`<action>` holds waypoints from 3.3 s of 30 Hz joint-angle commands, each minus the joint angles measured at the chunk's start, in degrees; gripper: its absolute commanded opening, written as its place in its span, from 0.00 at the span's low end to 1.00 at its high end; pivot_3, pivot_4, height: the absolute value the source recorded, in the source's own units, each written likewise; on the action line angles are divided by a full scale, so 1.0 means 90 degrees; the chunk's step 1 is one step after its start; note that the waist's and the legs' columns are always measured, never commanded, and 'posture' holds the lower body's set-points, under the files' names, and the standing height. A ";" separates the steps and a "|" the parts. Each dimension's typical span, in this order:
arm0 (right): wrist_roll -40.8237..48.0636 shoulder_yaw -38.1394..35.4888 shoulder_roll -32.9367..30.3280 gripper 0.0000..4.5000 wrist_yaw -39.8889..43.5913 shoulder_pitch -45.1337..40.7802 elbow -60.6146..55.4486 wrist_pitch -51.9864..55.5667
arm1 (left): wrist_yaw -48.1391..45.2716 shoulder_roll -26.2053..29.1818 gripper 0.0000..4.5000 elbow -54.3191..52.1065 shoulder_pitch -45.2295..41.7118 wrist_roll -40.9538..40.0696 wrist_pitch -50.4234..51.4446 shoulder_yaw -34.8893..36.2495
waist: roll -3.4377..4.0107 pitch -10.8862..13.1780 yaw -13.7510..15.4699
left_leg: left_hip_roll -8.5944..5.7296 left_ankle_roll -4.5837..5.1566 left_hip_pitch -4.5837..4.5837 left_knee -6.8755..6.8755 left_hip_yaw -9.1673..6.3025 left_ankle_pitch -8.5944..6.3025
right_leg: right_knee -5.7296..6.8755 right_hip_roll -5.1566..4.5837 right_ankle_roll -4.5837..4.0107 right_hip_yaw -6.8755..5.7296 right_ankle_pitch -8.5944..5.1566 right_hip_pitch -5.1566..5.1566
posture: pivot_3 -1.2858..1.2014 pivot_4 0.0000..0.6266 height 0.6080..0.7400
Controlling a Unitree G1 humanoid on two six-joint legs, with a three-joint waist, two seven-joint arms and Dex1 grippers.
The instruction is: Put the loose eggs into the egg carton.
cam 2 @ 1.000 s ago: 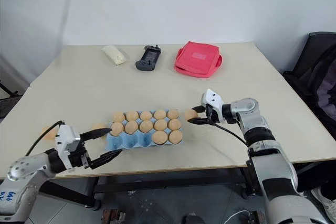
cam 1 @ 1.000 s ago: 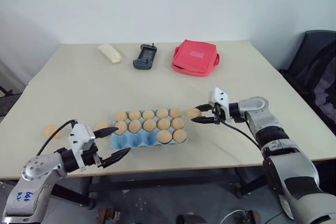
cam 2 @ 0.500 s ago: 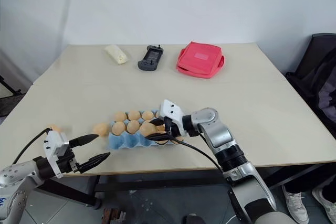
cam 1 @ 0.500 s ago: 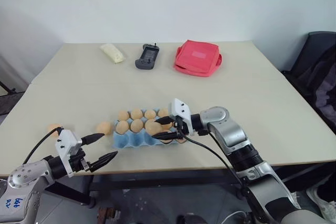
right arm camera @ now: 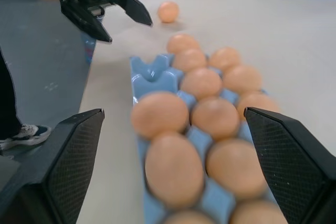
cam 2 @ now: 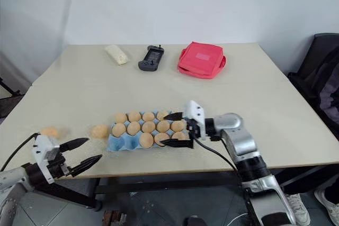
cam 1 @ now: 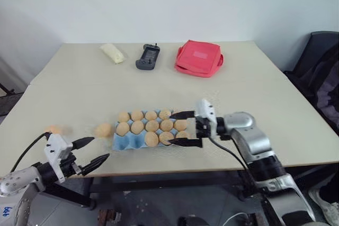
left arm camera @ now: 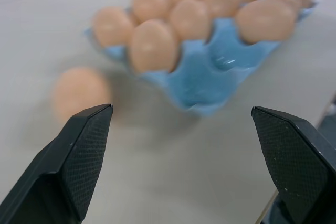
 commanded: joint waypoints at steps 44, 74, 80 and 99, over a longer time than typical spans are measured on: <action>0.0796 -0.0614 -0.0480 1.00 -0.0642 0.1457 -0.0948 -0.0307 | 0.1202 -0.1031 0.53 0.3249 -0.2937 0.0874 -0.1135 -0.0911 | -0.0004 -0.0002 0.0064 | 0.0000 0.0029 0.0005 0.0017 0.0012 0.0016 | 0.0006 0.0019 0.0015 0.0013 0.0015 0.0005 | 0.52 0.24 1.00; 0.0744 -0.0500 -0.0337 1.00 -0.0996 0.1474 -0.0857 -0.0574 | -0.0308 -0.0750 1.00 0.1094 -0.2480 0.0501 -0.0641 -0.1970 | -0.0006 -0.0002 0.0150 | -0.0015 0.0034 0.0004 0.0045 0.0010 0.0017 | 0.0024 0.0020 0.0015 0.0023 0.0015 0.0006 | 0.52 0.24 1.00; 0.0753 -0.0437 -0.0280 1.00 -0.0849 0.1282 -0.0674 -0.0614 | -0.0109 -0.0296 1.00 0.0329 -0.1534 0.0045 -0.0315 -0.0927 | -0.0005 -0.0002 0.0144 | 0.0012 0.0032 0.0007 0.0045 0.0008 0.0016 | 0.0027 0.0024 0.0010 0.0021 0.0013 0.0006 | 0.52 0.24 1.00; 0.0791 -0.0122 0.0028 1.00 -0.0391 0.0725 -0.0558 -0.0575 | 0.2695 -0.1698 1.00 0.0641 0.0339 -0.0142 -0.0947 0.2058 | -0.0016 -0.0007 0.0157 | 0.0011 0.0002 0.0003 0.0046 0.0003 -0.0009 | 0.0013 0.0014 -0.0003 0.0017 0.0007 0.0004 | 0.52 0.24 1.00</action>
